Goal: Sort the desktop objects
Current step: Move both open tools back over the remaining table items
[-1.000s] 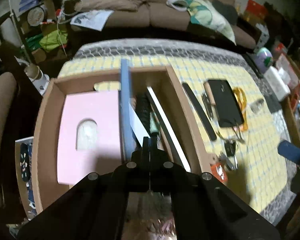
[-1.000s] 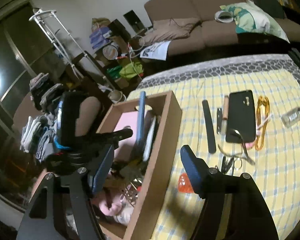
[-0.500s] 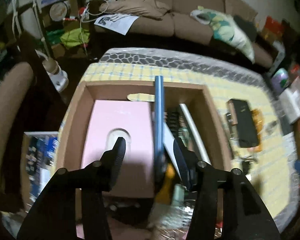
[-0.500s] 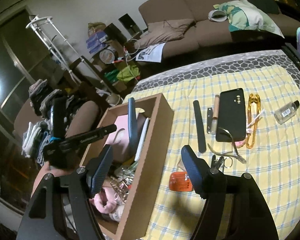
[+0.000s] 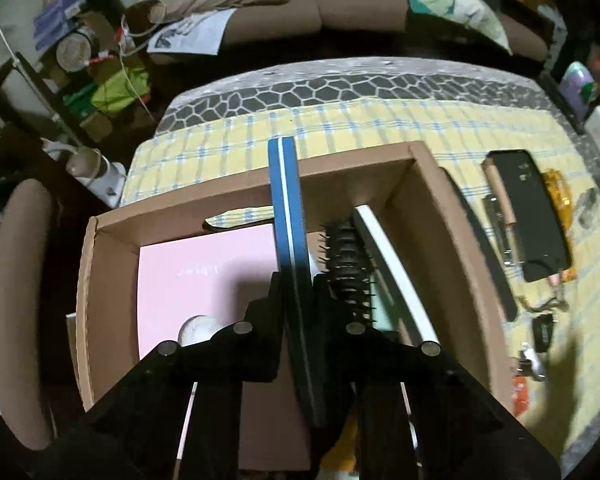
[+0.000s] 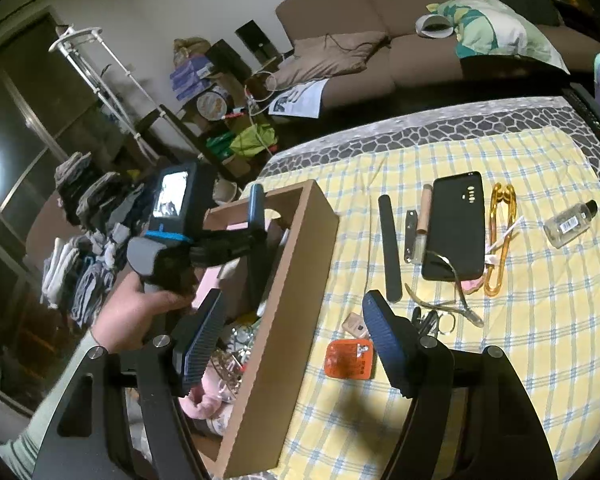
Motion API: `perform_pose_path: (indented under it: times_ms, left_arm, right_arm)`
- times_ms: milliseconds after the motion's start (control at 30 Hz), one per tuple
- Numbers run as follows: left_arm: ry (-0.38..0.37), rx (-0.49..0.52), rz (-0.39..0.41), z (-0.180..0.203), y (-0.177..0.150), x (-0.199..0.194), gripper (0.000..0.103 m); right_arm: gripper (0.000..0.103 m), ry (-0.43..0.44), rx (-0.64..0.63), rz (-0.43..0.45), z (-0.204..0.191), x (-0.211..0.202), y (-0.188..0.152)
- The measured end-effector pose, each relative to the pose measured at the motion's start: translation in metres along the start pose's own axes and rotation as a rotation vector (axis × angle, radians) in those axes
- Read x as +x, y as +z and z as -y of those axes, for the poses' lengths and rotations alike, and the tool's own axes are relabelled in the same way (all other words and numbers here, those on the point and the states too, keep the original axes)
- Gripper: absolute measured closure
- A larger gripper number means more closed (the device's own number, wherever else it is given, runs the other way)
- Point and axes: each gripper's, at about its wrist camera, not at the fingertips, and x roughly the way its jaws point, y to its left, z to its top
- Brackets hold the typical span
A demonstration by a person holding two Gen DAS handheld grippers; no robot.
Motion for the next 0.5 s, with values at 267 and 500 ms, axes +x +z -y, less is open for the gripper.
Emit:
perform_pose_path:
  times_ms: [267, 500]
  left_arm:
    - [-0.129, 0.058, -0.02, -0.006, 0.017, -0.073, 0.092]
    - [-0.354, -0.052, -0.146, -0.013, 0.001, -0.074, 0.092]
  right_arm:
    - [0.03, 0.028, 0.003, 0.017, -0.003, -0.015, -0.001]
    - [0.03, 0.057, 0.014, 0.028, -0.008, -0.024, 0.0]
